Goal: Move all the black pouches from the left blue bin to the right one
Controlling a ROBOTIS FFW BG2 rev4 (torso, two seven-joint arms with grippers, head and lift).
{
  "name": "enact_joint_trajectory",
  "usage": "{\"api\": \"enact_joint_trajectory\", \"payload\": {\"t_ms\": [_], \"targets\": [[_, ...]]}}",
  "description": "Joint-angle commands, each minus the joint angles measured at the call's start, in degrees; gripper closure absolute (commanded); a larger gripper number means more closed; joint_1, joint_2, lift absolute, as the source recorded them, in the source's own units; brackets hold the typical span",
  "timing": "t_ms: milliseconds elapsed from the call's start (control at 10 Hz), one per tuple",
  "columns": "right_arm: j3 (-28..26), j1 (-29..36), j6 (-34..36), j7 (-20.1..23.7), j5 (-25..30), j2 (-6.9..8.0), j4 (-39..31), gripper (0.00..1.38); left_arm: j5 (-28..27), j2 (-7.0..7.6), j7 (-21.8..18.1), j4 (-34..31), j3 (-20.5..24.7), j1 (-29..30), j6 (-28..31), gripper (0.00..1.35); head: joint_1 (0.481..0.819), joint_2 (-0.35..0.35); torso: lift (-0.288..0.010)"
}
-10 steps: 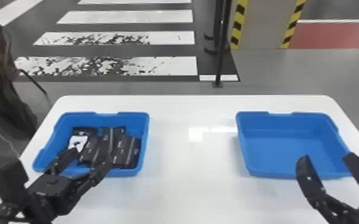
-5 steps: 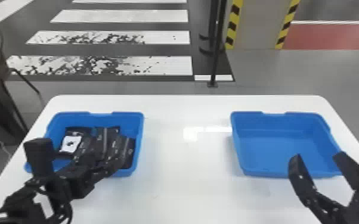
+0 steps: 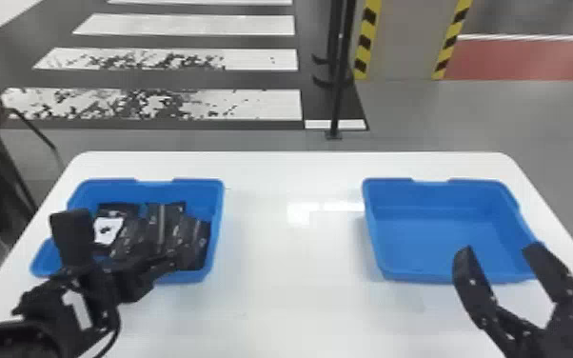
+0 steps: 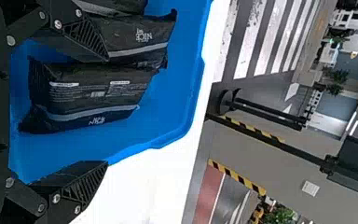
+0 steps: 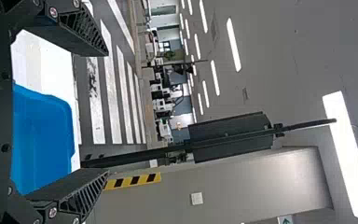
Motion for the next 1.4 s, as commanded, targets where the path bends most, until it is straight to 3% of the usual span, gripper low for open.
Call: {"api": "enact_joint_trajectory", "payload": {"t_ms": [0, 200, 500, 600, 800, 1100, 1300], "targets": [[0.11, -0.02, 0.00, 0.00, -0.02, 0.05, 0.14, 0.14, 0.95, 0.07, 0.31, 1.62, 0.01, -2.37, 2.43, 0.26, 0.695, -0.003, -0.140], [0.11, -0.16, 0.00, 0.00, -0.13, -0.04, 0.28, 0.14, 3.58, 0.51, 0.66, 3.30, -0.33, -4.48, 6.65, 0.31, 0.695, -0.008, -0.140], [0.11, -0.16, 0.00, 0.00, -0.36, -0.04, 0.42, 0.14, 4.61, 0.60, 0.92, 6.26, -1.02, -6.45, 9.46, 0.50, 0.695, -0.025, -0.140], [0.22, -0.16, 0.00, 0.00, -0.48, -0.04, 0.56, 0.14, 4.38, 0.60, 1.01, 7.80, -1.36, -7.57, 10.31, 0.62, 0.695, -0.031, -0.140], [0.57, -0.30, 0.00, 0.00, -1.05, -0.12, 0.85, 0.14, 3.92, 0.69, 1.01, 8.23, -1.13, -8.00, 10.17, 1.20, 0.695, -0.036, -0.140], [0.57, -0.16, 0.00, 0.09, -1.28, -0.21, 0.71, 0.14, 2.21, 1.39, 0.75, 7.10, -0.90, -6.73, 5.38, 1.21, 0.695, -0.016, -0.140], [0.57, -0.16, 0.00, 0.18, -1.39, -0.21, 0.56, 0.14, 3.35, 1.92, 0.66, -1.90, -0.10, -2.51, 5.81, 1.21, 0.695, -0.008, -0.140]]}}
